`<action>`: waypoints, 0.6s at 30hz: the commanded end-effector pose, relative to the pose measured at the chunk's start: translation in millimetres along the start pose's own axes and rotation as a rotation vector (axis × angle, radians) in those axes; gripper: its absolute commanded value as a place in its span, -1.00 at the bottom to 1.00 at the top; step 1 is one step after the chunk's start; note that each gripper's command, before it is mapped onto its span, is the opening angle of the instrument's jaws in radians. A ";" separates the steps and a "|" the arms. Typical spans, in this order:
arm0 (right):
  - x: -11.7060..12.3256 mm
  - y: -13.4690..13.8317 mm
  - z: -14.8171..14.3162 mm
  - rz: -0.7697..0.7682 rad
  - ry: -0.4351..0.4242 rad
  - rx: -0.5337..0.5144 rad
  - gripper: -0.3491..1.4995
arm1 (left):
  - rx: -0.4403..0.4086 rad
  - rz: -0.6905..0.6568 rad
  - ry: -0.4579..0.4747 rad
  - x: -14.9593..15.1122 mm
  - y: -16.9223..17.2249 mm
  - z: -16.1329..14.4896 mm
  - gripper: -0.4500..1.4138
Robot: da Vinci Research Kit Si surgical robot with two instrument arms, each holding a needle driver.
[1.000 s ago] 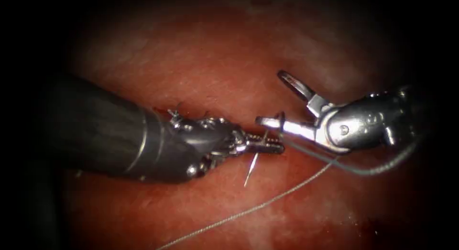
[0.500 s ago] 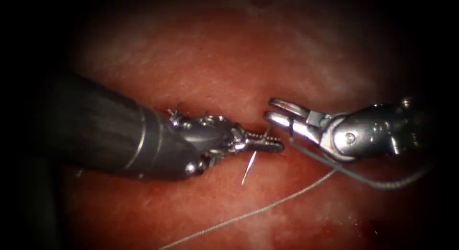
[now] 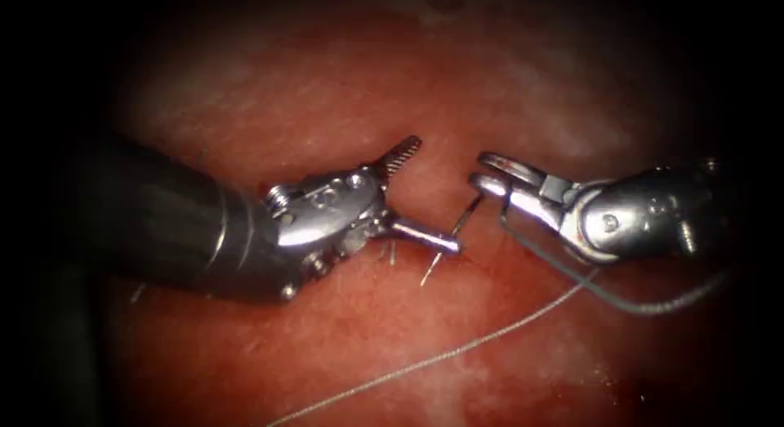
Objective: Wound Closure
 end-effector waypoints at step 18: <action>-6.9 -0.5 0.9 -0.389 -0.021 0.120 -1.00 | -0.006 0.123 -0.577 -7.9 1.6 -4.2 -0.43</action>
